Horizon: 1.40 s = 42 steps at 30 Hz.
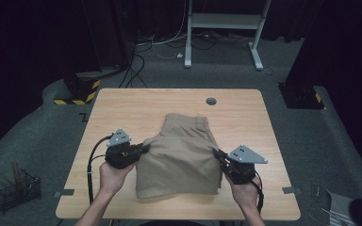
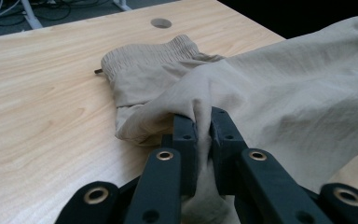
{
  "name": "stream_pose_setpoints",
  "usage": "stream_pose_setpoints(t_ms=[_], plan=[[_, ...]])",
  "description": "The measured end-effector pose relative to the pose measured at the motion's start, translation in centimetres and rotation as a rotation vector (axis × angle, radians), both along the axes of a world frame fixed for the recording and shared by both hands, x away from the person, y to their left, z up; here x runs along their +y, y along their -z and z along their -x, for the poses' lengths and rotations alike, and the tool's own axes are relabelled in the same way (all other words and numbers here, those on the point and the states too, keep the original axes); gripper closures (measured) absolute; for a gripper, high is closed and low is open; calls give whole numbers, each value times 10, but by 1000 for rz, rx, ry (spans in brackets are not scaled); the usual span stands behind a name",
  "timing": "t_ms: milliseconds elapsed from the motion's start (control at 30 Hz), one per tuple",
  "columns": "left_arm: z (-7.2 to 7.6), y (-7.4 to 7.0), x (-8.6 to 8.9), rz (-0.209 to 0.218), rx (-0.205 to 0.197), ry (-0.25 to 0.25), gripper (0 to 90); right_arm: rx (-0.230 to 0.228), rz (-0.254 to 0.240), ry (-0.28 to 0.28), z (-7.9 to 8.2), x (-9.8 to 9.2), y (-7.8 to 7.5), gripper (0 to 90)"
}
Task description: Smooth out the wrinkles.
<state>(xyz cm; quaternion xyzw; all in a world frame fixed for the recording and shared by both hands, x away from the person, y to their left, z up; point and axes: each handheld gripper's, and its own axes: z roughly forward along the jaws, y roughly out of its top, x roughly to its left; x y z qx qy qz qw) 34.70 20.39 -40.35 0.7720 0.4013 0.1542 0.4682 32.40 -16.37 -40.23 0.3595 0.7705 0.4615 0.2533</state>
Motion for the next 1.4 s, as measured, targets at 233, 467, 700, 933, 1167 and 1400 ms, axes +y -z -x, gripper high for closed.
stream_pose_setpoints(t_ms=[233, 467, 700, 933, 1167, 1400], plan=[[37, -9, -1, -2, -20, 35, 827, -19, -23, -28, 32, -5, -4, 879], [66, -26, 3, 29, -59, 60, 827, -92, -86, -56, 71, -14, -23, 879], [49, -18, 0, 29, -58, 51, 827, -72, -82, -24, 52, -14, -15, 879], [31, -16, -1, 47, -42, 44, 826, -65, -69, -3, 41, -14, -10, 878], [21, -15, -3, 52, -45, 28, 826, -65, -52, 20, 30, -13, -9, 878], [13, -13, -2, 49, -30, 21, 826, -59, -66, 6, 22, -13, -8, 878]])
